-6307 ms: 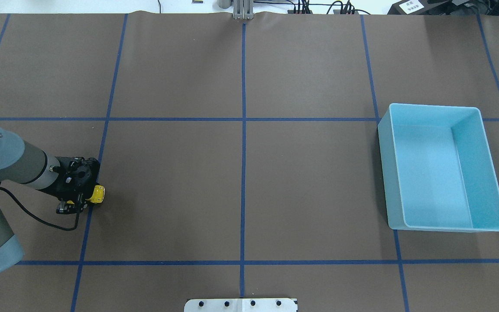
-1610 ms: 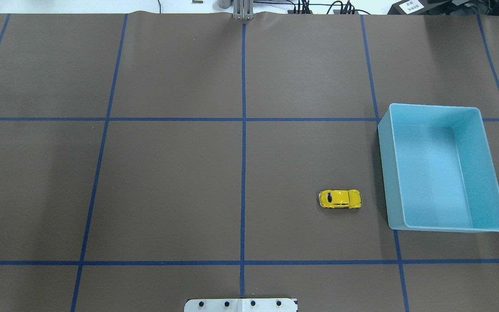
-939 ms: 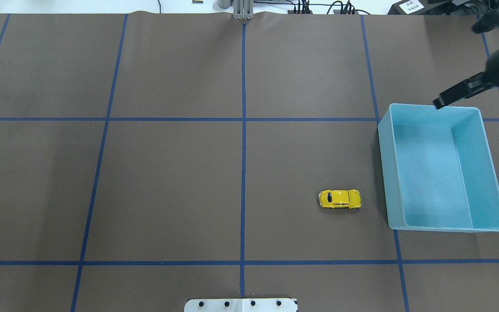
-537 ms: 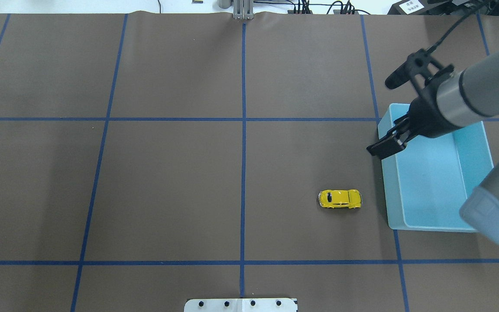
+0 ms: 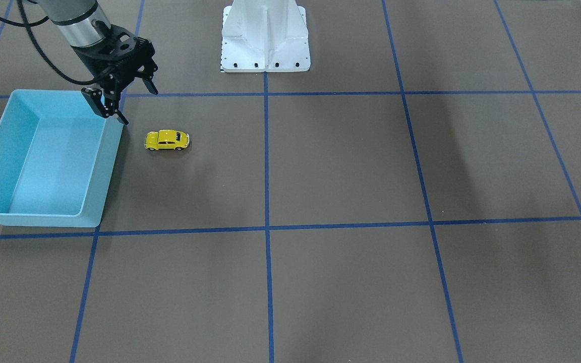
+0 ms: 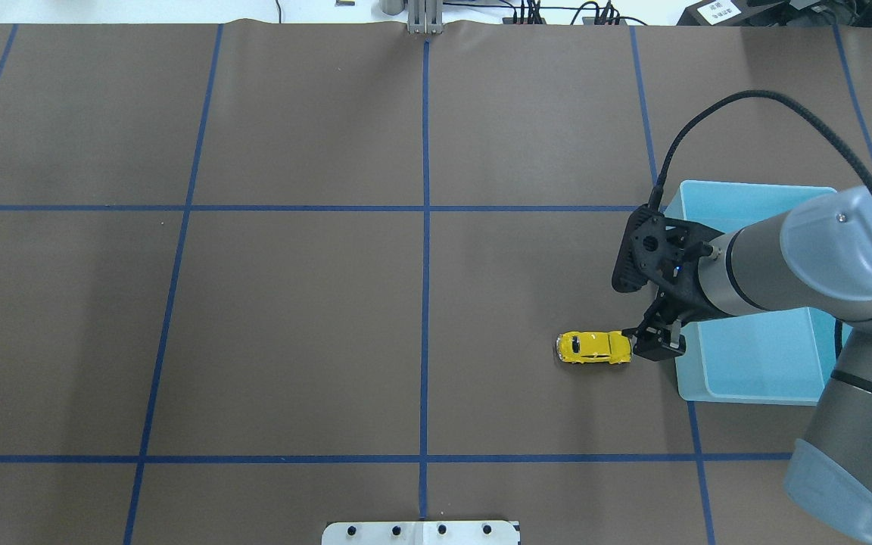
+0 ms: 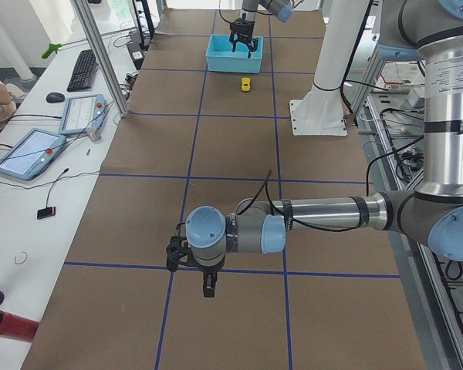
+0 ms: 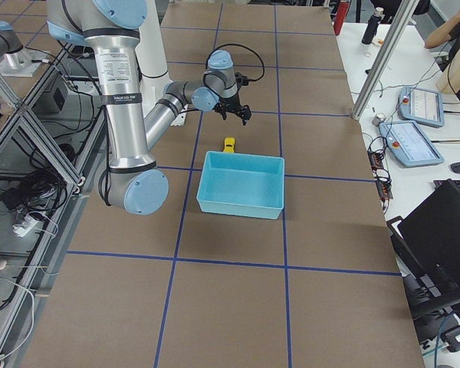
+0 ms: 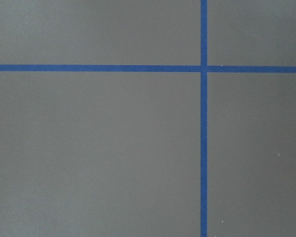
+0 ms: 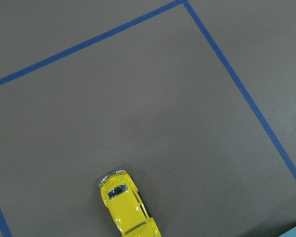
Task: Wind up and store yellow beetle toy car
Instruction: 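Move the right gripper over the bin down to the yellow car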
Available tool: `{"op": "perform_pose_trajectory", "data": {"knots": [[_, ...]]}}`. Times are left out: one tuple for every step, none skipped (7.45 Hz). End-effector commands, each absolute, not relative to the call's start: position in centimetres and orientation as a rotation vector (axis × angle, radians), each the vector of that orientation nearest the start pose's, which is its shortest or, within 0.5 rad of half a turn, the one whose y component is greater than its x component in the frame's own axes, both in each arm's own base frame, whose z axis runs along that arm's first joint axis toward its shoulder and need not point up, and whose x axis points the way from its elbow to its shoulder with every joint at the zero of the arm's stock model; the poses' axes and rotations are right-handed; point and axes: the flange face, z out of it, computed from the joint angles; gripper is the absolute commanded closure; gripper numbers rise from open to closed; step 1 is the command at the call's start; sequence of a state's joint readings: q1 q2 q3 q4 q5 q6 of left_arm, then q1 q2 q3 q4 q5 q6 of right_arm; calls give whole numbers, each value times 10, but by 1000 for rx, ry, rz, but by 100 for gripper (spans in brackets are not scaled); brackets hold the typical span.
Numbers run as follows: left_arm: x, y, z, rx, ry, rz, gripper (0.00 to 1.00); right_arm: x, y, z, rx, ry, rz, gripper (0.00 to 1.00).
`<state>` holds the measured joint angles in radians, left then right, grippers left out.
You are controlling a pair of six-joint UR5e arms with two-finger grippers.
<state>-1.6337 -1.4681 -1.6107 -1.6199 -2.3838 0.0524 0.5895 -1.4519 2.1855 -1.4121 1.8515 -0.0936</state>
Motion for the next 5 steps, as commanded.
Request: {"op": "perform_pose_trajectory", "data": {"knots": [[-89, -442, 680, 34, 812, -16, 0, -354, -343, 351, 857, -653, -1256, 1], [-89, -442, 681, 31, 813, -17, 0, -377, -342, 371, 887, -688, -1269, 1], [-89, -442, 681, 31, 813, -17, 0, -386, -337, 376, 884, -696, -1278, 1], [-89, -442, 681, 32, 811, -16, 0, -392, -332, 374, 873, -713, -1268, 1], [-89, -442, 680, 32, 811, -16, 0, -398, -330, 374, 861, -727, -1258, 1]]}}
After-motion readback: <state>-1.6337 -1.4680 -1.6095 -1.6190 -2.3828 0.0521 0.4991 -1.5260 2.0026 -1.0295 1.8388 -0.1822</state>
